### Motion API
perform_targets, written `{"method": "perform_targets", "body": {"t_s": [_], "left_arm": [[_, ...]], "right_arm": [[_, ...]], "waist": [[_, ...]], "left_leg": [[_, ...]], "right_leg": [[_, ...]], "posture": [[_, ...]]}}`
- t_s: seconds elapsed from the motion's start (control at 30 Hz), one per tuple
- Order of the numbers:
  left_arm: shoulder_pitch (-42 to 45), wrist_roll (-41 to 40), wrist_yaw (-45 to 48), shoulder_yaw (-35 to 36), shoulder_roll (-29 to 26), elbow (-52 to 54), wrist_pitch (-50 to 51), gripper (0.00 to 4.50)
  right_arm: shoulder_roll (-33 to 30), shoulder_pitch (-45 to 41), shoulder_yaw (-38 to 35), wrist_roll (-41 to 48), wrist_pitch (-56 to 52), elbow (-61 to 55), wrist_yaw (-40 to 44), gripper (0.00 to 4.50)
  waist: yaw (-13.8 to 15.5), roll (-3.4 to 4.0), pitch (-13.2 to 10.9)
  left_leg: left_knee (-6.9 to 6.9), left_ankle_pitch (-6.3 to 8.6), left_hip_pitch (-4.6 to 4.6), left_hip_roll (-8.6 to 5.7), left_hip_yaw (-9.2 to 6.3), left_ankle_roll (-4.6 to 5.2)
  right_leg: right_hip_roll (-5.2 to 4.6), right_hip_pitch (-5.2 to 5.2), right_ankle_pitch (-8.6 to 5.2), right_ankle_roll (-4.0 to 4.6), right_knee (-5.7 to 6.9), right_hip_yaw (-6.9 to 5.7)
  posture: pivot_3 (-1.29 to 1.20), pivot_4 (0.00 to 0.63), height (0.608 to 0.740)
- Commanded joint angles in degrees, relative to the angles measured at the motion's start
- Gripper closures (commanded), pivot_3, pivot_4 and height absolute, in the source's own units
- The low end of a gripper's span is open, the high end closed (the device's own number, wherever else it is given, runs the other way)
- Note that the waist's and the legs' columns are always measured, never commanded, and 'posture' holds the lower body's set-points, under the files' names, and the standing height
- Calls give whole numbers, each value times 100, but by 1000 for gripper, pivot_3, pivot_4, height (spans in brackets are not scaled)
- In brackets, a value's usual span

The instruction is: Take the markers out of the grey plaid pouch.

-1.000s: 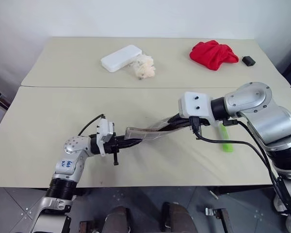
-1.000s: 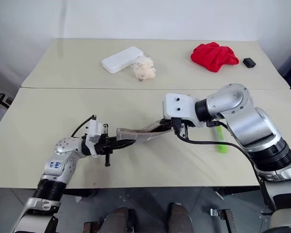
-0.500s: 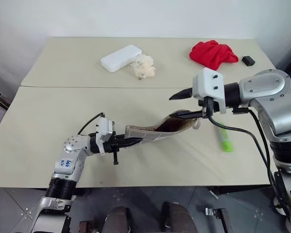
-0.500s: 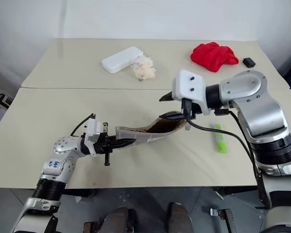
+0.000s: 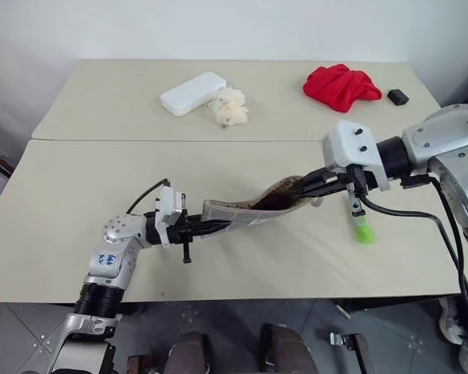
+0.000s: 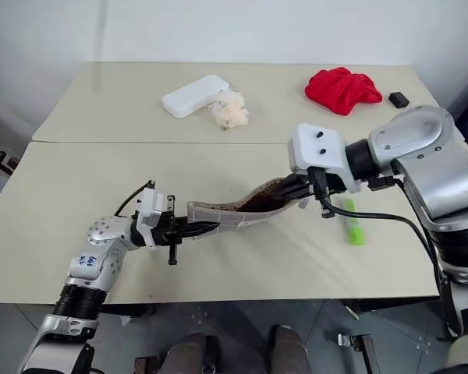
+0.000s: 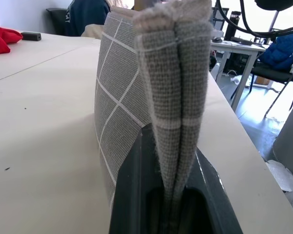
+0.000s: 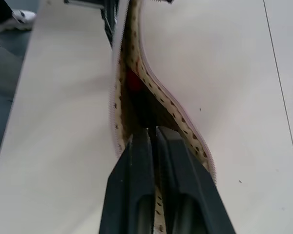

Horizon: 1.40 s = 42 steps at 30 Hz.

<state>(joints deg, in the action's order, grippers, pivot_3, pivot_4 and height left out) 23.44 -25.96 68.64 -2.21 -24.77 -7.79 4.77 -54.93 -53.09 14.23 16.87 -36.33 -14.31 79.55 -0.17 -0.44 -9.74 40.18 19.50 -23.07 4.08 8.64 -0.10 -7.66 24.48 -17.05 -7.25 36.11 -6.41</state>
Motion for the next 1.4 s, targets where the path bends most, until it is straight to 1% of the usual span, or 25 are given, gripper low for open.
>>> {"method": "perform_targets", "body": {"t_s": [0.03, 0.27, 0.37, 0.47, 0.53, 0.57, 0.6, 0.67, 0.9, 1.0, 1.1, 1.2, 1.4], "left_arm": [[92, -31, 65, -3, 61, -16, -54, 4500], [172, 6, 102, -19, 117, -101, -109, 4500], [166, 10, 93, -20, 138, -77, -99, 4500], [146, 9, 78, -24, 154, -34, -77, 4500], [150, 7, 68, -25, 163, -26, -63, 4500], [153, 7, 63, -24, 166, -27, -58, 4500], [154, 7, 57, -21, 171, -24, -52, 4500], [156, -4, 29, -7, 184, -21, -23, 4500], [238, -46, -25, -12, 260, -17, 46, 4500], [297, -69, 3, -23, 317, -20, 54, 4500], [338, -65, 67, -27, 346, -69, 24, 4500], [357, -29, 128, -29, 345, -124, -18, 4500], [357, 5, 200, -11, 352, -236, -67, 4500]], "right_arm": [[-98, -78, 205, -207, -148, -198, -8, 4056], [301, -180, 701, -814, -184, -8, -475, 4056], [424, -222, 769, -937, -212, 8, -563, 4056], [508, -290, 901, -1086, -157, -10, -551, 3524], [579, -331, 985, -1223, -45, -18, -603, 2819], [609, -346, 1012, -1265, -6, -23, -610, 2537], [644, -352, 1029, -1303, 40, -45, -620, 2148], [727, -350, 1037, -1373, 121, -96, -656, 1548], [761, -294, 1288, -1770, 459, -36, -582, 1548], [866, -315, 1360, -1785, 351, -29, -493, 1548], [948, -328, 1528, -1976, 421, 72, -453, 974], [1147, -315, 1597, -2060, 421, 38, -548, 37], [1426, -274, 1905, -2433, 463, 165, -619, 37]], "waist": [[9, 0, 0], [-2, 0, 0], [-3, 0, 0], [0, 0, 0], [-5, 0, 0], [-6, 0, 0], [-6, 0, 0], [-3, 0, 0], [-4, 0, 0], [-7, 0, 0], [-7, 0, 0], [-12, 0, 0], [-10, 0, 0]], "left_leg": [[0, 0, 0, 0, 0, 0], [1, 0, -1, 0, 1, 0], [1, 0, -1, 0, 1, 0], [1, 0, -2, 0, 1, 0], [1, 0, -2, 0, 1, 0], [1, 0, -2, 0, 1, 0], [1, 0, -2, 0, 1, 0], [1, 0, -2, 0, 1, 0], [1, 0, -2, 0, 1, 0], [1, 0, -2, 0, 1, 0], [1, 0, -2, 0, 1, 0], [1, 0, -2, 0, 1, -1], [2, -1, -2, 0, 1, -1]], "right_leg": [[0, 0, 0, 0, 0, 0], [0, 1, 0, 0, 1, 0], [0, 1, 0, 0, 2, 0], [0, 1, 0, 0, 1, 0], [1, 1, 0, 0, 1, 0], [1, 2, 0, 0, 1, 0], [1, 2, 0, 0, 1, 0], [1, 2, 0, 0, 2, 0], [1, 1, 0, 0, 1, -1], [1, 1, 0, 0, 1, -1], [2, 1, 0, 0, 2, -1], [2, 2, 0, 0, 2, -1], [2, 1, 0, 0, 3, -1]], "posture": [[0, 150, 740], [0, 150, 740], [0, 150, 740], [0, 150, 740], [0, 150, 740], [0, 150, 740], [0, 150, 740], [0, 150, 740], [0, 150, 740], [0, 150, 740], [0, 150, 740], [0, 150, 740], [0, 150, 740]]}}
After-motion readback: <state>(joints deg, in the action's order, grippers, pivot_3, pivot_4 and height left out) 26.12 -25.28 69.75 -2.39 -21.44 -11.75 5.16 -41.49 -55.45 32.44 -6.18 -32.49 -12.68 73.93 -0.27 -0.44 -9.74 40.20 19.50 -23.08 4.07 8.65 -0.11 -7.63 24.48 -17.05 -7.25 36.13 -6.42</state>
